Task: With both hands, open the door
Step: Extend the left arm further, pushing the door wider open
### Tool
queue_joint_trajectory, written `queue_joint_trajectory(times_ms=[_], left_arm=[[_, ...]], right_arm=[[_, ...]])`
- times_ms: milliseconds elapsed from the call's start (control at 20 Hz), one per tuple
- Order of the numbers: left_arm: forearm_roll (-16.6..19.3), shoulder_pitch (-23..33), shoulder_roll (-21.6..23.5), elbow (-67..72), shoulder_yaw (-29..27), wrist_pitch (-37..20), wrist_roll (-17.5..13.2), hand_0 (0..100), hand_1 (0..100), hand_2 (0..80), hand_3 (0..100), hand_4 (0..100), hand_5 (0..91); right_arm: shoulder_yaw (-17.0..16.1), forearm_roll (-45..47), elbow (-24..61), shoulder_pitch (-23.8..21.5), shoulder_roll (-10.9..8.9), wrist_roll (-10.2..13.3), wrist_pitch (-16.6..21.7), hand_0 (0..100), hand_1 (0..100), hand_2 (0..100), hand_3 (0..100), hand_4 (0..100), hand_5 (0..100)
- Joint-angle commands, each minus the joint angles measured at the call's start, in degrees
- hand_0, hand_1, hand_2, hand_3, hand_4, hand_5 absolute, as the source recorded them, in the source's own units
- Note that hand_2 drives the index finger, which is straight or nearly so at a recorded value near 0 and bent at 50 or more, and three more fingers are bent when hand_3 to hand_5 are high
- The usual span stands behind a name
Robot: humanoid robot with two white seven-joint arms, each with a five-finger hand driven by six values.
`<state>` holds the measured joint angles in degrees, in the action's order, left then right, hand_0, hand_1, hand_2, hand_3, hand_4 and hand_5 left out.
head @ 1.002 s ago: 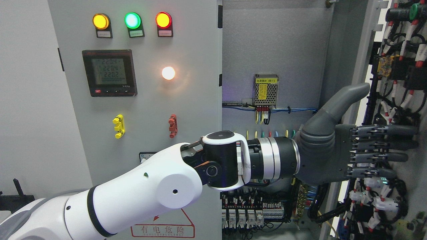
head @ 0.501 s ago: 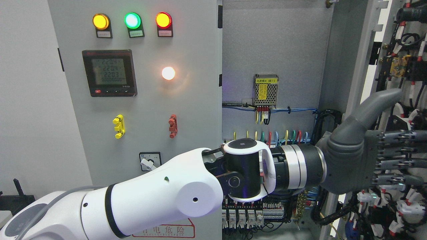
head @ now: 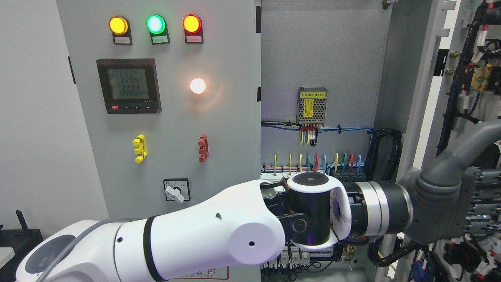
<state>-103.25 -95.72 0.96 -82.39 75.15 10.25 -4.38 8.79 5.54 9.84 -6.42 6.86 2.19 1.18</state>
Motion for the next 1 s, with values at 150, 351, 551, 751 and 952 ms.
queue_joint_trajectory(times_ms=[150,351,551,751,952], left_arm=[[-0.11,-0.52,-4.3,2.76,1.93,-0.14,0.08,0,0,0.0,0,3,0.0],[-0.54,-1.48,-3.52,2.41,1.75,-0.05,-0.1,0,0,0.0,0,3,0.0],[-1.95,-1.66,0.52,1.27,1.23,0.3,-1.15,0,0,0.0,0,3,0.0],[-4.32,-1.57,5.44,0.92,1.14,0.56,-2.56,0,0,0.0,0,3,0.0],[-4.59,-1.57,10.36,-2.5,1.05,0.56,-3.53,0,0,0.0,0,3,0.0]], right_arm=[[0.0,0.0,0.0,0.0,0.0,0.01,-0.03,11,0,0,0,0,0],[0.0,0.0,0.0,0.0,0.0,0.01,-0.03,11,0,0,0,0,0],[0.0,0.0,0.0,0.0,0.0,0.01,-0.03,11,0,0,0,0,0],[0.0,0.0,0.0,0.0,0.0,0.01,-0.03,11,0,0,0,0,0],[0.0,0.0,0.0,0.0,0.0,0.01,-0.03,11,0,0,0,0,0]])
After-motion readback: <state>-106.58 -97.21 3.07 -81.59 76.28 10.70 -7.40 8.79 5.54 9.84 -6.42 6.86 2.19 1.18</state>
